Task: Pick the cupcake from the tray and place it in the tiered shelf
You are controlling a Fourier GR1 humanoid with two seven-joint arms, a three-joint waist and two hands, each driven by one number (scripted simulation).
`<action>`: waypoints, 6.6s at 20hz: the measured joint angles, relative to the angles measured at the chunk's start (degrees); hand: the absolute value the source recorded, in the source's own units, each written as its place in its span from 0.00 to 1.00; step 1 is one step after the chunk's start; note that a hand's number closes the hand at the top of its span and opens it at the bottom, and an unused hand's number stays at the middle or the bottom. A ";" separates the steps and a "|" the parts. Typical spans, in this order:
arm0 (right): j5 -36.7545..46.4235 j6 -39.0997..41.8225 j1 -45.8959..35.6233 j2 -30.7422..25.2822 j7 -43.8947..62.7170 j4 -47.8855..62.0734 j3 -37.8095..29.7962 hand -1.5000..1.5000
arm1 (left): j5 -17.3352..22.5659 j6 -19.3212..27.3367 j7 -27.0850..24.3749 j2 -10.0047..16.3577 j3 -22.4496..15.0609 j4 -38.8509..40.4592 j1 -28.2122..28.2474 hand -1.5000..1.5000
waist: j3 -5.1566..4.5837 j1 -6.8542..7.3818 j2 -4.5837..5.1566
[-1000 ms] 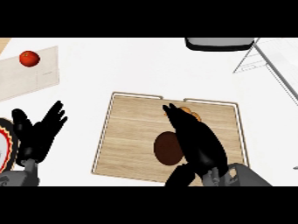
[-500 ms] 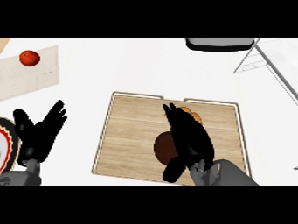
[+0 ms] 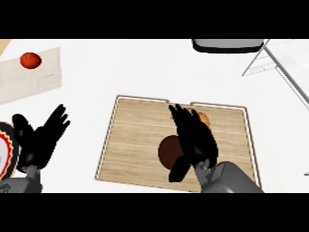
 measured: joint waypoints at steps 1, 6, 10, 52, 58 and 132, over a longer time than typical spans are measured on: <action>0.53 0.03 0.04 0.46 -0.89 0.55 -0.58 0.00 | -0.23 -0.25 -0.02 -0.03 0.30 0.16 -0.06 0.50 | 0.00 0.00 -0.06; 1.37 3.06 -0.29 1.99 -3.66 2.75 -0.06 1.00 | -1.49 0.89 1.49 -1.41 -0.04 -1.13 -0.01 0.50 | -0.24 0.04 -0.46; 1.79 6.76 -0.62 1.73 -6.72 3.66 2.43 1.00 | -1.80 0.81 1.28 -1.73 0.16 -1.27 0.19 0.50 | -0.37 0.04 -0.63; 56.36 -3.69 -46.45 -1.49 21.78 14.40 -51.14 1.00 | -3.06 -0.48 2.39 -2.34 1.62 -2.81 1.26 0.50 | -0.21 0.00 -0.08; 59.23 -0.15 -51.23 -6.33 18.50 15.47 -57.86 1.00 | -2.60 -0.89 3.38 -1.97 2.34 -2.99 1.09 0.50 | -0.15 -0.07 0.01; 48.99 -17.14 -35.49 -26.58 13.24 -11.47 -79.04 0.00 | -5.85 -2.81 4.23 -4.74 5.48 -3.71 1.80 0.50 | -0.14 -1.02 -0.30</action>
